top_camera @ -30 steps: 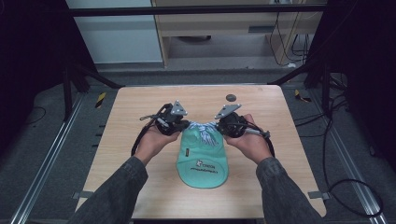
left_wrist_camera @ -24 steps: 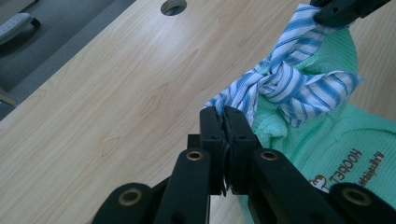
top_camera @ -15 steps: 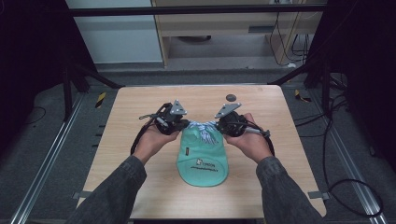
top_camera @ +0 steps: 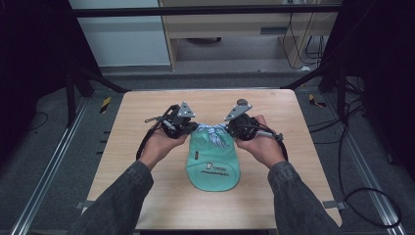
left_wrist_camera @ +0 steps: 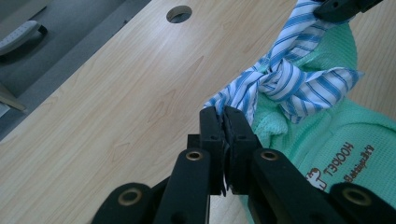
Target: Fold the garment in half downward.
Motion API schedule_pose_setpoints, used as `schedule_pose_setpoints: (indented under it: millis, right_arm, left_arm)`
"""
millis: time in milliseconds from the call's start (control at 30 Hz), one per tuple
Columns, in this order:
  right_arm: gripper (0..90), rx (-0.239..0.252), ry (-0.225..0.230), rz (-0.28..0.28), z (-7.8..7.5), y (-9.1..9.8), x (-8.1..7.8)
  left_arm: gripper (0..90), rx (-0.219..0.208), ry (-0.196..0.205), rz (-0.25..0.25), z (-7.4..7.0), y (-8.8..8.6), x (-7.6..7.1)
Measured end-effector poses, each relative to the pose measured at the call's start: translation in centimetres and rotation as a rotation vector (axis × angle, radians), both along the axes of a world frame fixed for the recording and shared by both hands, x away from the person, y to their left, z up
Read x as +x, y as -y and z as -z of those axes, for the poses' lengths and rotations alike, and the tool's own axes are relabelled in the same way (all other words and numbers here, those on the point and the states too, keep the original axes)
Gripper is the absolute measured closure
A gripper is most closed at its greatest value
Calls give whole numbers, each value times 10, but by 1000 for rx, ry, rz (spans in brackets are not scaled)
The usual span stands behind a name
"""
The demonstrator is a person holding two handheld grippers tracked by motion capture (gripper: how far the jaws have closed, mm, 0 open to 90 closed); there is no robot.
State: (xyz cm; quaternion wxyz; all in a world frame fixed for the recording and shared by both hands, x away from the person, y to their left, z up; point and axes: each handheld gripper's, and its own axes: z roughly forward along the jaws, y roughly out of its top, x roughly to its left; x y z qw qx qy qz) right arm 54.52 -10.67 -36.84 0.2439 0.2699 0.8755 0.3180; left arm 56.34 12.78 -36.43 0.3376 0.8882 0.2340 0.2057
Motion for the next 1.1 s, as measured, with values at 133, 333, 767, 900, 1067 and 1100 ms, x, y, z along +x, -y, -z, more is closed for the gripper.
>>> schedule_pose_setpoints:
  millis: [133, 333, 767, 900, 1067, 1100]
  right_arm:
    - [850, -6, 7, 2, -1, 0, 0]
    - [850, -4, 11, 10, -1, 1, 1]
    - [851, -6, 21, 13, -4, 1, 4]
    - [851, -6, 18, 11, -3, 0, 5]
    - [851, -10, 13, 6, 2, 0, 11]
    - [851, -11, 13, 5, 3, 0, 13]
  left_arm:
    - [877, 4, 7, 2, -2, 1, 0]
    - [877, 5, 12, 1, -4, 2, 2]
    - [877, 6, 25, -4, -9, 4, 6]
    - [877, 9, 25, -6, -8, 5, 9]
    - [877, 10, 20, -5, -4, 4, 14]
    - [877, 11, 19, -7, -3, 4, 17]
